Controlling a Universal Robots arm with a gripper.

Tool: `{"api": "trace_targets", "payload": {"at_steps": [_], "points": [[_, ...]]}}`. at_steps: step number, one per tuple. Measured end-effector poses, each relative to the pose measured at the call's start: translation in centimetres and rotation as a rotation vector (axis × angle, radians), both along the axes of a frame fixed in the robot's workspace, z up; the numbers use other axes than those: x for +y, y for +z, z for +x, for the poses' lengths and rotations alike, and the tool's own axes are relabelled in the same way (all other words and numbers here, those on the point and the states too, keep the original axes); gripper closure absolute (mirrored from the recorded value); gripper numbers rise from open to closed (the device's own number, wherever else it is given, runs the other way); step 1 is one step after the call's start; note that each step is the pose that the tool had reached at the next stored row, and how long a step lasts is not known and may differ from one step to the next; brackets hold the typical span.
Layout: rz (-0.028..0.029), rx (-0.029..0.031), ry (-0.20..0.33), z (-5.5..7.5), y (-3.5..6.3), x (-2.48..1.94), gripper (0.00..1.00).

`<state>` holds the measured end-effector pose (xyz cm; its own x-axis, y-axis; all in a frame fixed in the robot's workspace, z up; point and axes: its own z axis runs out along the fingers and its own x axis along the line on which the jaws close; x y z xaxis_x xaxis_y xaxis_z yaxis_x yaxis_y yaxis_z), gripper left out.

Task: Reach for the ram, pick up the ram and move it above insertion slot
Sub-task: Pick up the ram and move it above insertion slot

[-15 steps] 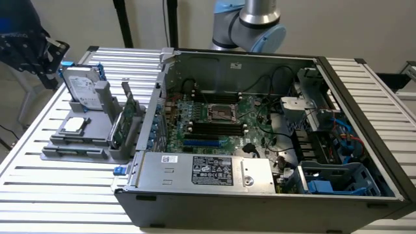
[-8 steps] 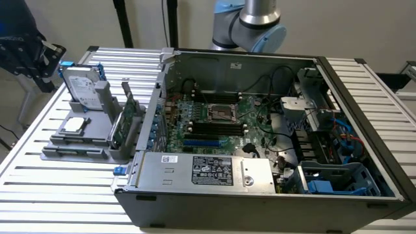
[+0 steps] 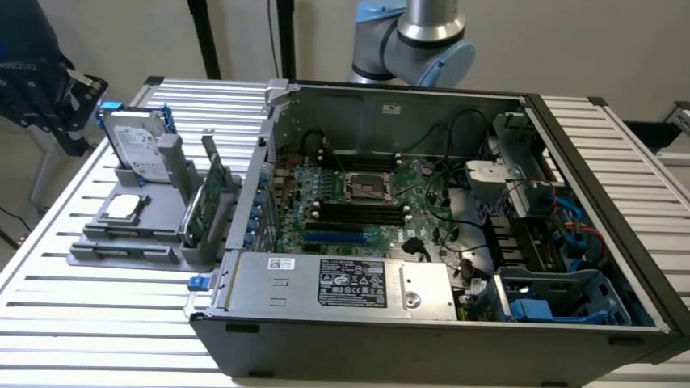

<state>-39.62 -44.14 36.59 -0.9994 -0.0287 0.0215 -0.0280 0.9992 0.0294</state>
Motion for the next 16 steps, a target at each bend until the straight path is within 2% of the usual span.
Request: {"api": "trace_targets", "payload": {"at_steps": [10,16], "points": [[0.0000,0.0000,0.000,0.00,0.00,0.00,0.89],[0.0000,-0.0001,0.100,0.00,0.00,0.01,0.89]]}}
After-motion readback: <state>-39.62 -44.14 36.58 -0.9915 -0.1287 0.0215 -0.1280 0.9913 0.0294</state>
